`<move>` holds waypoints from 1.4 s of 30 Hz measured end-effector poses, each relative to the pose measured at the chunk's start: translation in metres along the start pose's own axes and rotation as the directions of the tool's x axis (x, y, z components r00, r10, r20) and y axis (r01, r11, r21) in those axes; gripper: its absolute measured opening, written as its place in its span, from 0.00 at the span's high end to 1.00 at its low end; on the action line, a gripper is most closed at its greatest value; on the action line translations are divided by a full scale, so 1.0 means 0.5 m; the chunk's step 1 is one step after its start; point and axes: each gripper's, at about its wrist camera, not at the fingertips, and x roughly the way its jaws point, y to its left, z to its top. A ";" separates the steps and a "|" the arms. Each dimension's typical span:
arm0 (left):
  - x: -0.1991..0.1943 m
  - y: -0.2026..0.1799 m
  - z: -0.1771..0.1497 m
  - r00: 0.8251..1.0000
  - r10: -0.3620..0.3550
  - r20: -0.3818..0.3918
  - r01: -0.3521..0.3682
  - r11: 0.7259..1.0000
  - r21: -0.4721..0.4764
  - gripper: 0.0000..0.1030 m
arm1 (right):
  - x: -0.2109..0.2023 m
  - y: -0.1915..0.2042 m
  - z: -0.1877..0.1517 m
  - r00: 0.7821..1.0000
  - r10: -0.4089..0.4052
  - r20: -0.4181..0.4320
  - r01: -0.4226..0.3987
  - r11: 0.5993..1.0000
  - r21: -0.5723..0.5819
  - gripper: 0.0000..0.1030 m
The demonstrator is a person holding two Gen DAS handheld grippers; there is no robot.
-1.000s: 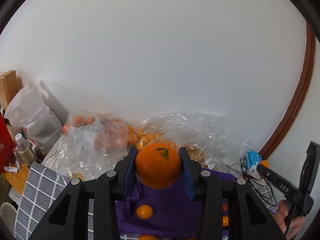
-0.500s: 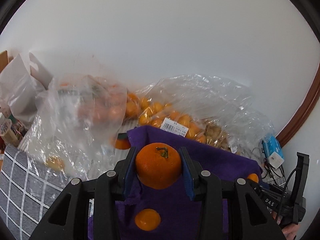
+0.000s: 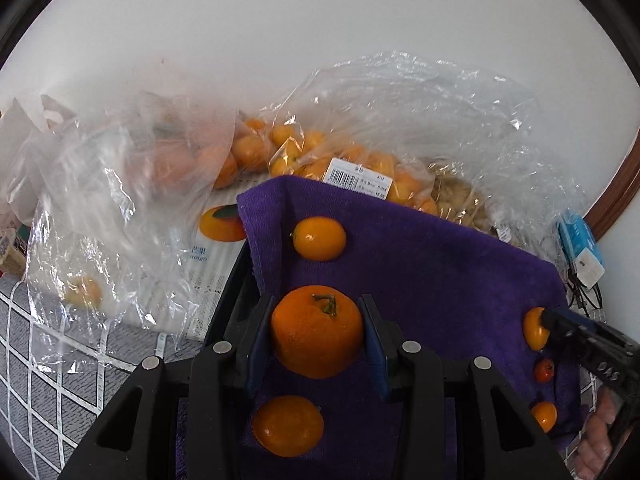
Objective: Organize fruits
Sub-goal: 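Lower both oranges onto the purple towel and open both grippers, then grasp a large orange with the right gripper while the left gripper grasps a yellow-green fruit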
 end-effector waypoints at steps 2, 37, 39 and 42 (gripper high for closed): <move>0.007 -0.002 -0.003 1.000 0.002 -0.011 -0.002 1.000 0.002 0.62 | -0.018 -0.006 0.004 1.000 -0.002 0.026 0.002 1.000 0.003 0.59; -0.202 -0.005 0.056 0.973 -0.169 0.160 0.162 0.985 0.053 0.61 | -0.225 0.032 -0.087 0.981 -0.099 0.164 0.085 0.992 0.090 0.55; -0.232 -0.010 0.055 0.969 -0.181 0.169 0.171 0.983 0.069 0.61 | -0.233 0.049 -0.110 0.984 -0.099 0.146 0.089 0.993 0.074 0.55; -0.263 -0.015 0.032 0.966 -0.192 0.174 0.175 0.979 0.108 0.61 | -0.234 0.071 -0.146 0.988 -0.101 0.116 0.095 0.994 0.054 0.58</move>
